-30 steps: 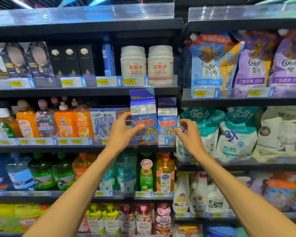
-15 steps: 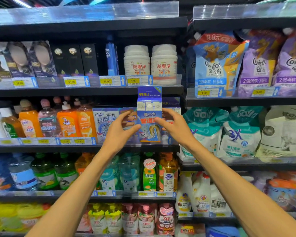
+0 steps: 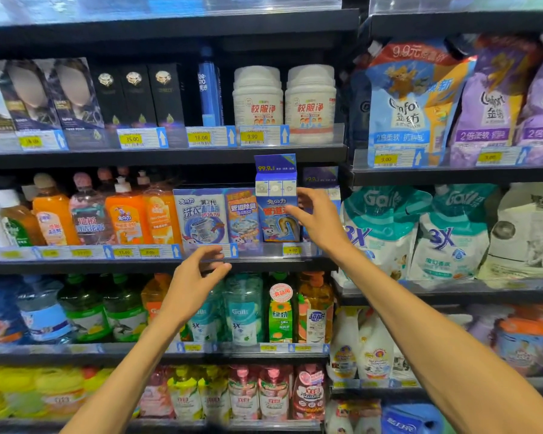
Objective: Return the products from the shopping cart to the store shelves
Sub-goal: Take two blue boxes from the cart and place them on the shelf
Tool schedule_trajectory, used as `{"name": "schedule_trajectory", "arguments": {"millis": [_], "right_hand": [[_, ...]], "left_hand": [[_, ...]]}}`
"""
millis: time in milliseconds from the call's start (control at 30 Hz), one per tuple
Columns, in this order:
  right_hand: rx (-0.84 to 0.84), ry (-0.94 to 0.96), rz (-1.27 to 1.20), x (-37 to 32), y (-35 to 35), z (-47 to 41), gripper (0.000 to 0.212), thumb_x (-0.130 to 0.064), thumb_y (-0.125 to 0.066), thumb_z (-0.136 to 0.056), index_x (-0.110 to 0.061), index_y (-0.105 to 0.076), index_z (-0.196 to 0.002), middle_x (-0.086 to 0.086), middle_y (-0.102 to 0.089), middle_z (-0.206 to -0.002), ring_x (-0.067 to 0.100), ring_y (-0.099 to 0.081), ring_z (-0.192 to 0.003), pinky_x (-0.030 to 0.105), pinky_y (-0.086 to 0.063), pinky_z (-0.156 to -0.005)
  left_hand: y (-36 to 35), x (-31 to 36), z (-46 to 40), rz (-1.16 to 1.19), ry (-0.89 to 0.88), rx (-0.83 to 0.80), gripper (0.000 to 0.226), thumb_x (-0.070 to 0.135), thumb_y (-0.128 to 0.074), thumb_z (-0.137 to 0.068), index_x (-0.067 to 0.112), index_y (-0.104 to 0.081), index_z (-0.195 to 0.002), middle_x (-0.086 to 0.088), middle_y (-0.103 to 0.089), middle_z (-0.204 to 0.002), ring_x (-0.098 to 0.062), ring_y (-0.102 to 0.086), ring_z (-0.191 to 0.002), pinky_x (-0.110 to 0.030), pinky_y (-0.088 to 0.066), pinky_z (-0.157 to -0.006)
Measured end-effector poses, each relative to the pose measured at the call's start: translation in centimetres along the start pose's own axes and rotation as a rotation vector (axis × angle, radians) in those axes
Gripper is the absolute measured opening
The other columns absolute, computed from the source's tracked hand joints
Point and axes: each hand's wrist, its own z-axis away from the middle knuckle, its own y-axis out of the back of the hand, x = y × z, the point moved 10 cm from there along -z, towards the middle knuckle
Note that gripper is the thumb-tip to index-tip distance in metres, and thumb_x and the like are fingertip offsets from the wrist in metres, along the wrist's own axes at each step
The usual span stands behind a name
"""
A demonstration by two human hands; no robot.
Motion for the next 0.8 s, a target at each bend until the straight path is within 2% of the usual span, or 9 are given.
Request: {"name": "schedule_trajectory", "arguments": {"millis": [67,233,300,367,467,700,800], "right_hand": [[-0.004,-0.005,0.007,0.3,-0.3,0.0,0.051,-0.036,-0.069,-0.091,-0.013,-0.055,-0.135,0.004,-0.057,-0.125,0.012,-0.058,-0.111,0.028,-0.053,-0.094],[-0.020,-0.019,0.054,0.7,-0.6,0.4,0.048,-0.035,-0.065,-0.093,-0.015,-0.053,-0.136,0.003,-0.056,-0.124,0.011,-0.060,-0.109,0.030,-0.056,-0.091],[-0.022,-0.023,0.087,1.0,-0.7,0.7,0.047,-0.036,-0.064,-0.095,-0.016,-0.052,-0.136,0.003,-0.055,-0.123,0.007,-0.058,-0.106,0.020,-0.054,-0.085],[-0.019,-0.041,0.125,1.5,-0.9,1.1,0.046,-0.035,-0.062,-0.096,-0.015,-0.052,-0.137,0.002,-0.051,-0.123,0.003,-0.053,-0.101,0.007,-0.044,-0.074],[0.005,-0.059,0.147,2.0,-1.1,1.5,0.044,-0.034,-0.061,-0.097,-0.015,-0.052,-0.135,0.003,-0.052,-0.124,0.000,-0.050,-0.098,0.003,-0.040,-0.066],[0.064,-0.072,0.065,2.1,-0.5,1.8,0.042,-0.029,-0.066,-0.094,-0.014,-0.050,-0.130,-0.001,-0.056,-0.115,0.006,-0.058,-0.093,0.011,-0.045,-0.069],[0.097,-0.052,0.091,2.0,0.0,1.8,0.038,-0.029,-0.068,-0.093,-0.016,-0.051,-0.124,0.000,-0.055,-0.112,0.008,-0.057,-0.090,0.022,-0.052,-0.075]], "left_hand": [[-0.3,-0.1,0.1,-0.009,0.003,-0.005,0.040,0.031,-0.072,-0.091,0.026,-0.061,-0.128,0.012,-0.070,-0.116,0.008,-0.065,-0.102,-0.024,-0.054,-0.090],[-1.2,-0.5,0.2,-0.006,0.014,-0.020,0.041,0.032,-0.071,-0.092,0.026,-0.060,-0.130,0.013,-0.070,-0.116,0.012,-0.063,-0.101,-0.017,-0.051,-0.085],[-1.6,-0.6,0.3,-0.008,0.017,-0.029,0.040,0.032,-0.070,-0.092,0.026,-0.060,-0.130,0.014,-0.070,-0.115,0.011,-0.063,-0.101,-0.018,-0.052,-0.085],[-1.9,-0.8,0.3,-0.007,0.021,-0.035,0.038,0.033,-0.070,-0.093,0.027,-0.060,-0.129,0.014,-0.070,-0.115,0.009,-0.064,-0.101,-0.023,-0.054,-0.088],[-2.2,-1.0,0.3,0.004,0.026,-0.042,0.037,0.033,-0.070,-0.093,0.028,-0.060,-0.128,0.014,-0.071,-0.115,0.006,-0.065,-0.102,-0.030,-0.056,-0.091],[-2.6,-1.3,0.4,-0.002,0.033,-0.056,0.034,0.034,-0.069,-0.093,0.031,-0.061,-0.126,0.014,-0.071,-0.113,0.003,-0.066,-0.101,-0.031,-0.055,-0.092],[-3.0,-1.2,0.5,-0.005,0.035,-0.061,0.034,0.032,-0.069,-0.094,0.031,-0.061,-0.126,0.014,-0.071,-0.113,0.004,-0.066,-0.099,-0.030,-0.055,-0.091]]}}
